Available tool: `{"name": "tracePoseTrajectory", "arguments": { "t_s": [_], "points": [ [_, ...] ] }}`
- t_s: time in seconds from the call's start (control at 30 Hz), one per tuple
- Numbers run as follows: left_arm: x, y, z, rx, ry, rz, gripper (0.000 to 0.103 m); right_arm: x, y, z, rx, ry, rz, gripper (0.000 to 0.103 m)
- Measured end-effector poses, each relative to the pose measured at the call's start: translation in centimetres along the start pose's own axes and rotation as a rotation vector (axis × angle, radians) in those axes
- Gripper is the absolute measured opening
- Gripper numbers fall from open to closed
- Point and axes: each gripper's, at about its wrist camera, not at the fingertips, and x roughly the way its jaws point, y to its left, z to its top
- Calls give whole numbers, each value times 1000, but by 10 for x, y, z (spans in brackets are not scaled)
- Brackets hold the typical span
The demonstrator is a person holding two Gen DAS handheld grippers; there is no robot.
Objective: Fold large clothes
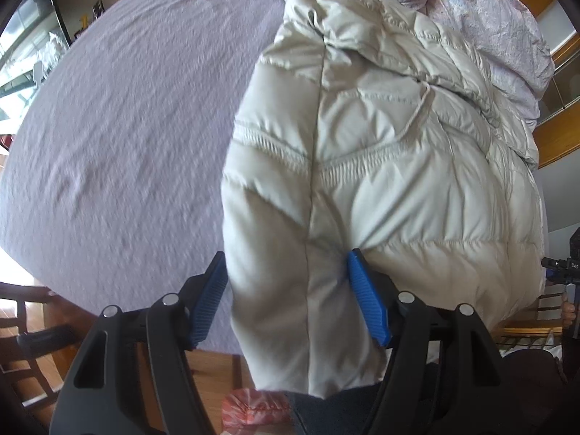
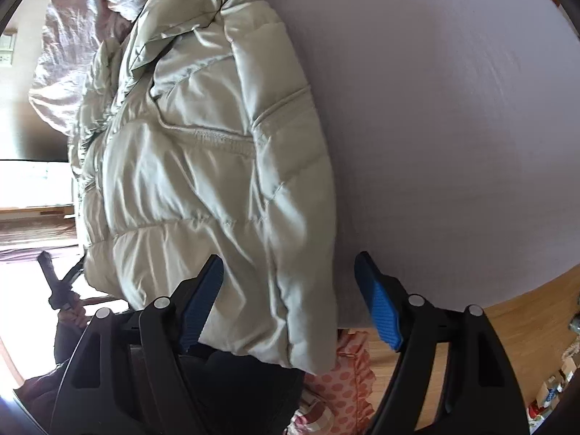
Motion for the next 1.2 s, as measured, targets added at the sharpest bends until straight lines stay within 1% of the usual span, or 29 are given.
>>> {"name": "tracePoseTrajectory", "arguments": {
  "t_s": [0.03,0.07,0.1,0.27,0.37,0.43,0.47,0.5,0.53,0.6,0.63,0.7,0.77,0.9,1.1,1.2],
  "points": [
    [0,-1,-2,3,0,-1,66,1,1,-1,-3,4,14,75],
    [-1,-2,-4,6,1,-4,63,4,2,-2,-5,18,48,72],
    [-1,-2,-6,5,3,-12,60,6,3,-4,-8,32,71,66],
    [-4,-4,-17,-9,3,-42,51,6,-2,-12,-8,29,133,61],
    [-7,-4,-21,-17,-3,-62,44,7,-7,-15,10,19,154,53],
    [-8,-5,-22,-19,-8,-67,39,8,-8,-16,11,16,149,38],
    [-8,-7,-22,-21,-10,-68,34,8,-9,-16,9,14,148,35],
    [-9,-8,-21,-21,-13,-68,30,9,-8,-17,4,10,147,29],
    [-10,-9,-22,-19,-15,-66,27,9,-5,-18,-7,2,142,23],
    [-13,-13,-20,-11,-24,-55,20,8,-1,-17,-29,-11,134,17],
    [-15,-15,-19,-3,-29,-45,18,6,2,-17,-45,-18,125,14],
    [-19,-19,-17,8,-41,-30,14,2,9,-14,-81,-29,102,13],
    [-25,-21,-14,16,-55,-18,12,-2,21,-12,-118,-50,85,12],
    [-42,-22,-7,21,-97,-24,11,-18,41,-5,-181,-123,86,9],
    [-75,-30,19,32,-202,-44,11,-44,72,12,-273,-213,77,9],
    [-90,-36,33,38,-255,-49,11,-60,78,21,-302,-258,80,8]
  ]
}}
